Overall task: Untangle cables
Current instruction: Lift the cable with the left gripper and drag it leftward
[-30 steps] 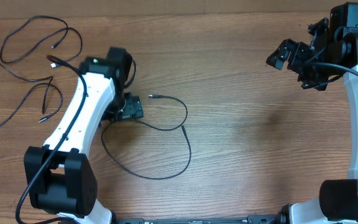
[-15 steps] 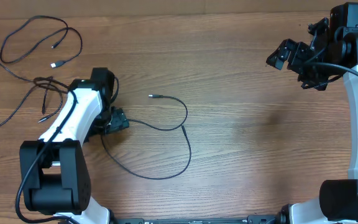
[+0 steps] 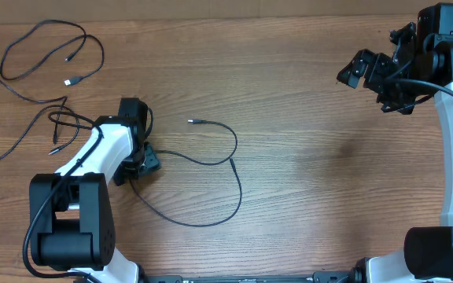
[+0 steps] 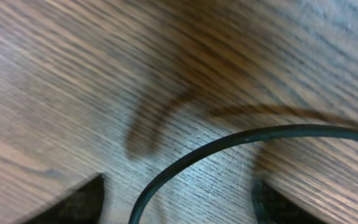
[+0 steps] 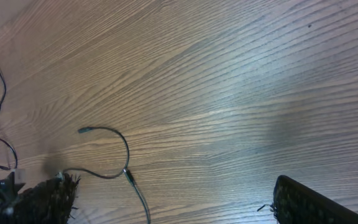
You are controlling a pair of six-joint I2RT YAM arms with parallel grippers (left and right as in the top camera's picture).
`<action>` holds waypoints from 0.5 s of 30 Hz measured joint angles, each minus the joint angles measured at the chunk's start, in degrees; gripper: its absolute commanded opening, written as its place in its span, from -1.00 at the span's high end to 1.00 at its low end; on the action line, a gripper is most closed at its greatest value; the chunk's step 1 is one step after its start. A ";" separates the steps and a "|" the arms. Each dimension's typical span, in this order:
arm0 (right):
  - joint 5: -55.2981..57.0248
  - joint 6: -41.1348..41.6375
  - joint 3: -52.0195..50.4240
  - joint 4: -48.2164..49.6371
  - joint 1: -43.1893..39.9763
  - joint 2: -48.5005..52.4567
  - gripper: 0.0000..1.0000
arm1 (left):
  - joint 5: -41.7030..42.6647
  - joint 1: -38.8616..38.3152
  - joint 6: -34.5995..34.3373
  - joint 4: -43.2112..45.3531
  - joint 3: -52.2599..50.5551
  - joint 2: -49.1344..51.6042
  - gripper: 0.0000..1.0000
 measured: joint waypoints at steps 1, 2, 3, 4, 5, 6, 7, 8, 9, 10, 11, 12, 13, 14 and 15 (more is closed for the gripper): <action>0.02 -0.02 0.00 0.02 0.00 0.00 -1.00 | 0.46 0.00 0.07 0.42 -0.37 0.00 0.12; 0.02 0.00 0.00 0.02 0.00 0.00 -1.00 | 1.05 -0.02 0.11 0.87 -0.81 0.00 0.26; 0.00 0.00 0.00 -0.02 0.00 0.00 -1.00 | 1.55 0.00 0.11 1.20 -1.16 0.00 0.45; 0.02 -0.02 0.00 0.00 0.00 0.00 -1.00 | 1.97 0.00 -0.09 1.29 -1.40 0.00 0.63; 0.02 0.00 0.00 0.02 0.00 0.00 -1.00 | 2.34 0.00 -0.04 1.29 -1.51 0.00 0.91; 0.02 -0.02 0.00 0.00 0.00 0.00 -1.00 | 2.78 0.00 0.04 1.36 -1.55 0.00 0.92; -0.02 0.00 0.00 -0.02 0.00 0.00 -1.00 | 2.95 0.00 0.00 1.31 -1.55 0.00 0.92; 0.02 -0.02 0.00 0.00 0.00 0.00 -1.00 | 3.17 0.00 0.00 1.16 -1.55 0.00 0.92; 0.02 -0.02 0.00 0.00 0.00 0.00 -1.00 | 3.23 -0.02 0.02 0.83 -1.55 0.00 0.92; 0.02 -0.02 0.00 0.00 0.00 0.00 -1.00 | 3.34 -0.02 0.00 0.33 -1.55 0.00 0.92; 0.00 0.00 0.00 0.00 0.00 0.00 -1.00 | 3.43 0.00 0.02 -0.55 -1.51 0.00 0.92; 0.00 0.00 0.00 0.04 0.00 0.00 -1.00 | 3.48 -0.02 0.00 -1.79 -1.38 0.00 0.92; 0.00 0.00 0.00 0.00 0.00 0.00 -1.00 | 3.63 0.00 0.00 -3.74 -0.90 0.00 0.91; 0.02 0.00 0.00 0.02 0.00 0.00 -1.00 | 3.69 -0.02 0.00 -5.73 -0.07 0.00 0.91; 0.02 -0.02 0.00 0.02 0.00 0.00 -1.00 | 3.80 0.00 0.00 -7.74 1.18 0.00 0.91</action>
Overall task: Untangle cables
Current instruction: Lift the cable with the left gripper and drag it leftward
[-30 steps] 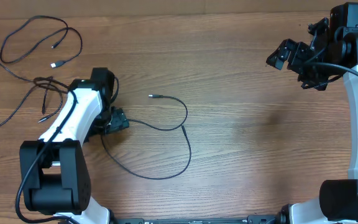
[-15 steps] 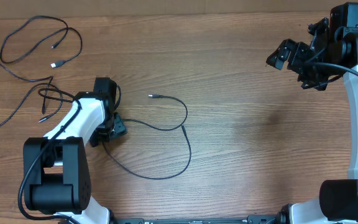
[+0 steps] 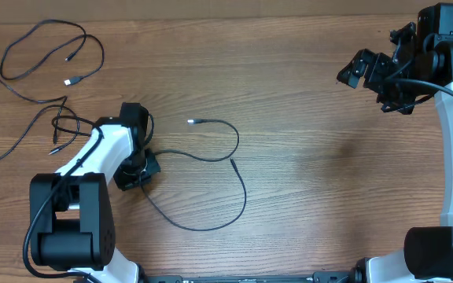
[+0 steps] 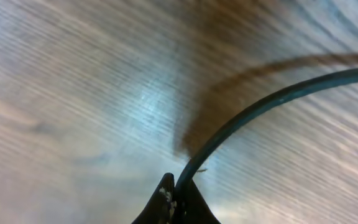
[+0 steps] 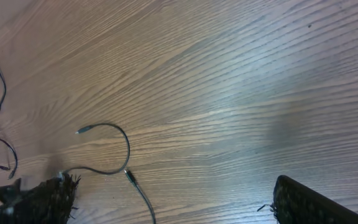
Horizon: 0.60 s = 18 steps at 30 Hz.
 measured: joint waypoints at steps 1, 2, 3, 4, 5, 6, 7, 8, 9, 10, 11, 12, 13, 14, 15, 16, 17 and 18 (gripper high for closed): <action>0.00 0.00 0.00 0.00 0.00 0.00 -1.00 | 0.13 -0.02 0.00 -1.95 1.60 -0.04 0.92; -0.02 0.02 0.00 -0.02 0.00 0.00 -1.00 | 0.24 -0.02 0.00 -4.20 3.67 -0.11 0.92; 0.00 0.02 0.00 -0.02 0.00 0.00 -1.00 | 0.28 -0.02 0.00 -6.60 6.29 -0.61 0.91; -0.02 0.00 0.00 -0.02 0.00 0.00 -1.00 | 0.44 -0.02 -0.02 -8.92 8.70 -1.25 0.92; 0.00 0.04 0.00 -0.02 0.00 0.00 -1.00 | 0.63 -0.02 0.00 -11.02 11.23 -2.23 0.92; 0.00 0.04 0.00 -0.02 0.00 0.00 -1.00 | 0.83 -0.02 0.00 -12.83 13.66 -3.41 0.92; -0.02 0.02 0.00 -0.04 0.00 0.00 -1.00 | 1.03 -0.02 0.00 -15.10 16.79 -4.90 0.91; -0.02 0.00 0.00 0.00 0.00 0.00 -1.00 | 1.25 -0.02 0.02 -16.52 19.19 -6.12 0.92; -0.02 -0.02 -0.02 -0.02 0.00 0.00 -1.00 | 1.60 -0.02 0.00 -18.10 22.62 -8.07 0.91; -0.02 0.02 -0.02 0.00 0.00 0.00 -1.00 | 2.10 -0.02 0.00 -19.10 25.49 -9.79 0.92; -0.02 0.00 -0.02 -0.02 0.00 0.00 -1.00 | 2.64 -0.02 0.02 -19.58 27.82 -11.39 0.92; -0.02 0.02 -0.02 -0.02 0.00 0.00 -1.00 | 3.54 -0.02 0.02 -19.91 30.27 -13.18 0.92; 0.00 0.02 -0.02 -0.04 0.00 0.00 -1.00 | 4.55 -0.02 0.02 -19.96 32.46 -14.99 0.92; -0.02 0.02 -0.02 -0.04 0.00 0.00 -1.00 | 5.44 -0.02 0.02 -19.93 34.10 -16.59 0.92; -0.02 0.02 0.00 -0.02 0.00 0.00 -1.00 | 6.51 -0.02 0.02 -19.74 35.71 -18.47 0.92; 0.00 0.02 -0.02 0.00 0.00 0.00 -1.00 | 7.63 -0.02 0.02 -19.30 36.89 -20.37 0.92; -0.02 0.04 -0.02 0.00 0.00 0.00 -1.00 | 8.61 -0.02 0.02 -18.80 37.55 -21.77 0.92; -0.02 0.00 -0.02 0.00 0.00 0.00 -1.00 | 9.79 -0.02 0.04 -18.23 38.03 -23.23 0.92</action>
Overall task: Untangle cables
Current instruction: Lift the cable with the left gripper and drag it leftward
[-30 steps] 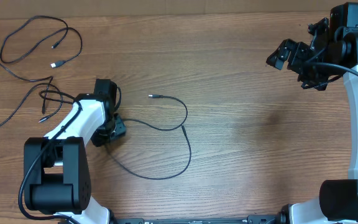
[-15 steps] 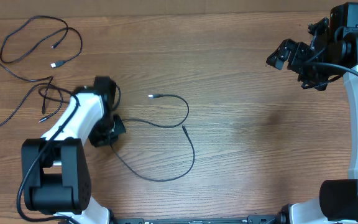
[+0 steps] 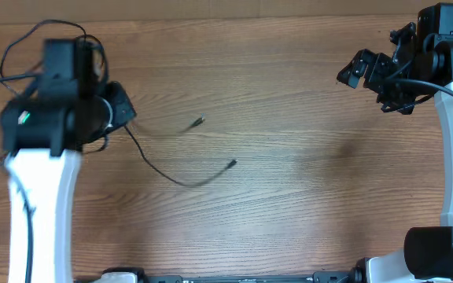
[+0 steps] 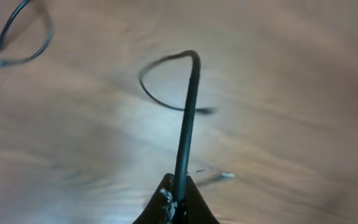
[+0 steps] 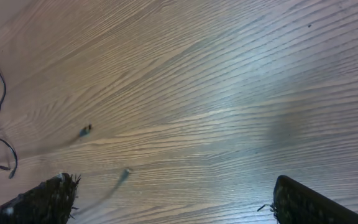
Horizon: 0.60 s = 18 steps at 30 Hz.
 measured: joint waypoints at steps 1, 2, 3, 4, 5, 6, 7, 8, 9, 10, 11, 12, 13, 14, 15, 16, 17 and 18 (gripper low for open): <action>0.02 0.04 0.00 -0.02 0.00 0.00 -1.00 | 2.08 0.00 -0.02 1.05 0.39 -1.79 0.91; 0.00 0.00 0.00 -0.02 0.00 0.00 -0.99 | 3.39 0.00 -0.04 1.73 0.50 -2.64 0.91; 0.00 0.02 0.00 -0.02 0.00 0.00 -1.00 | 5.42 0.00 -0.09 2.78 0.59 -3.61 0.92; -0.02 0.04 0.00 -0.02 0.00 0.00 -1.00 | 8.11 0.00 -0.31 4.68 0.61 -4.61 0.91; 0.02 0.02 0.00 0.00 0.00 0.00 -1.00 | 10.19 0.00 -0.52 6.05 0.61 -5.31 0.92; 0.02 0.04 0.00 0.00 0.00 0.00 -1.00 | 12.57 0.00 -1.03 7.50 0.63 -6.01 0.91; 0.00 0.02 0.00 0.00 0.00 0.00 -1.00 | 14.91 0.00 -1.49 9.11 0.63 -6.62 0.92; 0.00 -0.02 0.00 -0.02 0.00 0.00 -1.00 | 17.62 0.00 -1.97 10.80 0.68 -7.26 0.91; 0.02 0.02 0.00 -0.02 0.00 0.00 -0.99 | 18.84 0.00 -2.32 11.39 0.68 -7.54 0.91; 0.02 0.02 0.00 -0.04 0.00 0.00 -1.00 | 20.65 0.00 -2.73 12.50 0.68 -7.87 0.91; 0.00 0.02 0.00 0.00 0.00 0.00 -1.00 | 22.34 0.00 -3.13 13.53 0.70 -8.13 0.92; 0.00 0.02 0.00 -0.02 0.00 0.00 -1.00 | 23.85 0.00 -3.37 14.10 0.72 -8.28 0.91; 0.00 0.02 0.00 -0.04 0.00 0.00 -1.00 | 25.11 0.00 -3.63 14.19 0.72 -8.37 0.92; 0.00 0.00 0.00 -0.02 0.00 0.00 -1.00 | 26.36 0.00 -4.00 14.08 0.72 -8.37 0.92; 0.02 0.02 0.00 -0.02 0.00 0.00 -1.00 | 26.91 0.00 -4.02 13.66 0.72 -8.35 0.91; 0.00 0.02 0.00 -0.02 0.00 0.00 -1.00 | 27.23 0.00 -3.96 12.55 0.72 -8.33 0.91; -0.02 0.02 0.00 -0.04 0.00 0.00 -1.00 | 27.26 0.00 -3.87 10.93 0.72 -8.33 0.91; 0.02 0.02 0.00 -0.07 0.00 0.00 -1.00 | 26.99 0.00 -3.72 9.31 0.72 -8.35 0.92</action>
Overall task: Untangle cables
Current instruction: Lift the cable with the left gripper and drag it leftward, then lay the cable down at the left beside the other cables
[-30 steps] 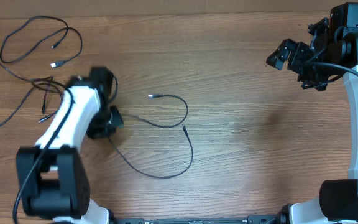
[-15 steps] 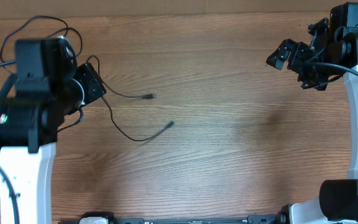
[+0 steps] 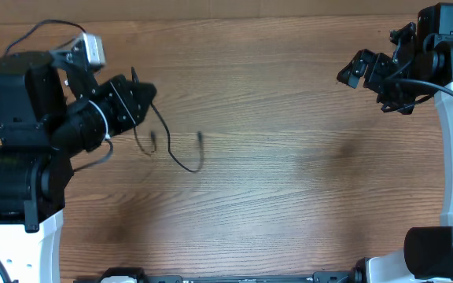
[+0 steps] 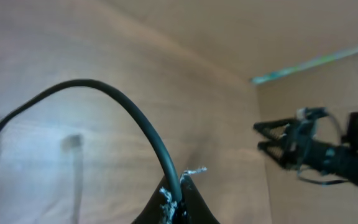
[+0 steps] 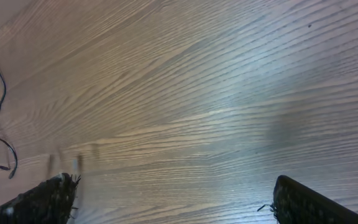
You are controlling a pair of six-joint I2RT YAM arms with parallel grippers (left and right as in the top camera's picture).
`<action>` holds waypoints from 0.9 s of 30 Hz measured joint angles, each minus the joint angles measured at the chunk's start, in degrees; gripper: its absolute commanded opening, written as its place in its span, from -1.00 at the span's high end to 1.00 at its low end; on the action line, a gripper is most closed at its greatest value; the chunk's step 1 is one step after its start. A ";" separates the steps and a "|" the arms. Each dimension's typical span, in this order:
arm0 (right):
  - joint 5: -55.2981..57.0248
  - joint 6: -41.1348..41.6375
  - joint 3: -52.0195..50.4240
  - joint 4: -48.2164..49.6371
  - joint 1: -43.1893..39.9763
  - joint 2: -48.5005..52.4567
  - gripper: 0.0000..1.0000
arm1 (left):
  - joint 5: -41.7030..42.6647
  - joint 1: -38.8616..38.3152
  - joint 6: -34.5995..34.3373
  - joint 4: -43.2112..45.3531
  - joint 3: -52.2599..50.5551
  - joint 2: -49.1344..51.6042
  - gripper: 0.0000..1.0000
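My left gripper (image 3: 140,94) is raised high over the left of the table and is shut on a thin black cable (image 3: 185,165). The cable hangs in a loop below it, both ends blurred in the air. In the left wrist view the cable (image 4: 104,90) arcs up out of the closed left gripper (image 4: 178,190). Other black cables lie at the table's far left, mostly hidden under the left arm in the overhead view; one strand (image 3: 44,27) shows. My right gripper (image 3: 368,75) stands open at the far right, holding nothing.
Wood-grain table (image 3: 305,181) fills the view. The right arm's open fingers (image 5: 306,202) frame bare wood. The right arm (image 4: 319,155) shows far off in the left wrist view.
My left gripper has risen higher and swung a little right with the cable. The cable, which trailed over the table, now hangs with its ends swinging. The right arm has not moved.
My left gripper was open, low on the table around the cable beside the left pile. Then it was shut on the cable. Then it was up over the upper left with the cable trailing, and now holds it higher, hanging free.
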 measured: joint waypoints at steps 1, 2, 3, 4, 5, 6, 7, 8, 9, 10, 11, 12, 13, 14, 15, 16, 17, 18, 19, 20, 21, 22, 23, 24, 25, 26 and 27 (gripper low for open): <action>0.00 -0.02 0.00 0.02 0.00 0.00 -1.00 | -0.68 0.00 0.24 -1.88 0.00 0.00 0.92; -0.02 0.02 0.00 0.02 0.00 0.00 -1.00 | -1.57 0.00 0.42 -3.76 0.00 0.00 0.92; -0.02 0.00 0.00 0.02 0.00 0.00 -1.00 | -2.67 0.00 0.66 -5.51 -0.02 0.00 0.91; 0.00 0.00 0.00 0.04 0.00 0.00 -1.00 | -3.69 0.00 0.94 -7.02 -0.02 0.00 0.91; 0.00 0.00 0.00 0.04 0.00 0.00 -1.00 | -4.74 0.00 1.77 -8.24 -0.02 0.00 0.92; -0.02 -0.02 0.00 0.04 0.00 0.00 -1.00 | -5.77 0.00 2.60 -9.31 -0.02 0.00 0.91; -0.02 0.00 0.00 0.04 0.00 0.00 -1.00 | -7.23 0.00 3.13 -10.73 0.00 0.00 0.92; -0.02 0.00 0.00 0.02 0.00 0.00 -1.00 | -9.38 0.00 3.21 -12.57 0.00 0.00 0.91; -0.02 0.00 0.00 0.07 0.00 0.00 -1.00 | -11.98 0.02 2.84 -14.51 -0.02 0.00 0.92; 0.00 -0.02 0.00 0.02 0.00 0.00 -1.00 | -15.34 0.02 2.01 -16.46 -0.02 0.00 0.92; -0.04 0.00 0.00 0.00 0.00 0.00 -1.00 | -18.34 0.02 1.14 -17.75 -0.02 0.00 0.91; -0.02 0.00 0.00 0.02 0.00 0.00 -0.99 | -21.44 0.02 0.46 -19.06 0.00 0.00 0.91; -0.02 -0.02 0.00 0.00 0.00 0.00 -1.00 | -24.24 0.02 -0.24 -20.00 -0.02 0.00 0.92; -0.02 -0.02 0.00 0.04 0.00 0.00 -1.00 | -26.69 0.02 -0.68 -20.44 -0.02 0.00 0.92; -0.04 -0.02 0.00 0.02 0.00 0.00 -1.00 | -29.49 0.02 -0.98 -20.72 -0.02 0.00 0.92; 0.00 -0.02 0.00 0.04 0.00 0.00 -1.00 | -32.17 0.02 -1.18 -20.87 -0.02 0.00 0.91; 0.00 0.00 0.00 0.04 0.00 0.00 -1.00 | -35.12 0.02 -1.38 -21.03 -0.02 0.00 0.91; -0.02 0.00 0.00 0.07 0.00 0.00 -1.00 | -38.23 0.02 -1.57 -21.07 -0.02 0.02 0.92; 0.00 0.02 0.00 0.04 0.00 0.00 -0.99 | -41.66 0.02 -1.84 -21.05 -0.02 0.02 0.92; 0.00 0.00 0.00 0.07 0.00 0.00 -1.00 | -44.59 0.02 -2.12 -21.00 -0.09 0.04 0.92; 0.00 0.00 0.00 0.07 0.00 0.00 -1.00 | -47.71 0.02 -2.38 -20.96 -0.37 0.04 0.92; -0.02 0.00 0.00 0.11 0.00 0.00 -1.00 | -49.51 0.02 -2.40 -20.94 -0.72 0.07 0.91; 0.00 0.00 0.00 0.13 0.00 0.00 -1.00 | -51.41 0.02 -2.43 -20.96 -1.29 0.15 0.92; -0.02 -0.02 0.00 0.11 0.00 0.00 -1.00 | -52.92 0.02 -2.45 -20.96 -1.86 0.35 0.92; -0.02 0.00 0.00 0.15 0.00 0.00 -1.00 | -54.14 0.02 -2.47 -20.92 -2.47 0.66 0.91; -0.02 0.00 0.00 0.15 0.00 0.00 -1.00 | -55.36 0.02 -2.60 -20.55 -3.41 1.11 0.92; -0.02 0.00 0.00 0.13 0.00 0.00 -1.00 | -56.28 0.02 -2.67 -19.93 -4.55 1.60 0.91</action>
